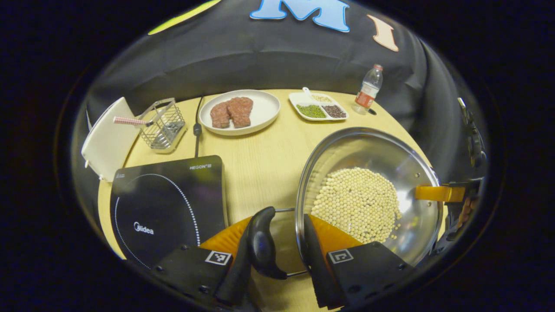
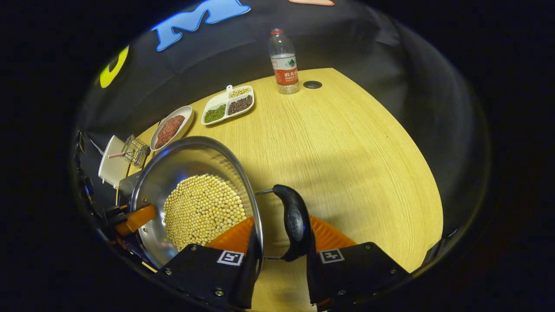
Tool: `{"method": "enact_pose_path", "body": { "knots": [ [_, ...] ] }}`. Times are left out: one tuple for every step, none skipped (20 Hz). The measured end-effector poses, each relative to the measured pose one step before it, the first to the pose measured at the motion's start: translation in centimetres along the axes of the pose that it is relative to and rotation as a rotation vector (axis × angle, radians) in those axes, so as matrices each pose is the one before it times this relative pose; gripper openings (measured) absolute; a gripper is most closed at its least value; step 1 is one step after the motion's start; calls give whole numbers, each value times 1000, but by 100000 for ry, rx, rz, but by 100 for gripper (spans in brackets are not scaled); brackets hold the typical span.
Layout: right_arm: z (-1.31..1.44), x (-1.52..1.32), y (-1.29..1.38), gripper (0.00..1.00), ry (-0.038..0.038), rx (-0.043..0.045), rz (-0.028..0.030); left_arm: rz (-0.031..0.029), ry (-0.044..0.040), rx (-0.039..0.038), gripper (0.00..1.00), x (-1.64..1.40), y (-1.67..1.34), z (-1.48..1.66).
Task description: First push the handle of the pot to place it horizontally, then grasp the pot with both hands and set it on the induction cooktop.
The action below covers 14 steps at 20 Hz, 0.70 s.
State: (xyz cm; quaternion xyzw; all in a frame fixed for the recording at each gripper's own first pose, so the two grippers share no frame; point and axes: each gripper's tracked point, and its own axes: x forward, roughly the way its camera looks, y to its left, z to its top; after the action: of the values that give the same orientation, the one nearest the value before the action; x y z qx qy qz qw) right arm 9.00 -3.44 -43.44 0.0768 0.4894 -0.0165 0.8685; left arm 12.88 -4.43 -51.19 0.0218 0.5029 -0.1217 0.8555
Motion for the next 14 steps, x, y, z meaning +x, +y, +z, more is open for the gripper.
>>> {"method": "enact_pose_path", "body": {
  "knots": [
    [-30,50,65,48,-427,-121,-6,318,-83,-116,66,-568,158,130],
    [53,-186,59,48,-528,-199,-1,302,-103,-147,63,-487,211,74],
    [4,-93,86,49,-410,-251,-4,246,-297,-289,63,-473,240,93],
    [39,96,-42,48,-419,-312,138,245,-276,-334,63,-441,354,6],
    [27,-80,100,48,-262,-389,192,299,-349,-328,63,-520,416,77],
    [55,-89,2,48,-70,-362,281,315,-498,-70,70,-463,453,-3],
    [114,-120,158,48,-525,-171,433,311,-207,-89,63,-478,454,87],
    [-47,25,55,48,36,-475,287,300,-461,-177,70,-420,465,122],
    [-117,-152,10,48,177,-184,285,398,-148,34,66,-501,566,-29],
    [-76,-217,-123,48,73,-277,309,346,72,-221,66,-436,501,-33],
    [-37,-302,-163,48,-121,-410,301,313,-93,-372,66,-423,573,-26],
    [3,-40,-50,48,93,-295,293,340,-203,-301,66,-411,606,-122],
    [19,-217,47,48,-89,-382,229,300,-67,-401,66,-496,595,-31],
    [-131,163,403,48,161,-296,311,367,-152,-354,63,-507,659,-69]
  ]
}}
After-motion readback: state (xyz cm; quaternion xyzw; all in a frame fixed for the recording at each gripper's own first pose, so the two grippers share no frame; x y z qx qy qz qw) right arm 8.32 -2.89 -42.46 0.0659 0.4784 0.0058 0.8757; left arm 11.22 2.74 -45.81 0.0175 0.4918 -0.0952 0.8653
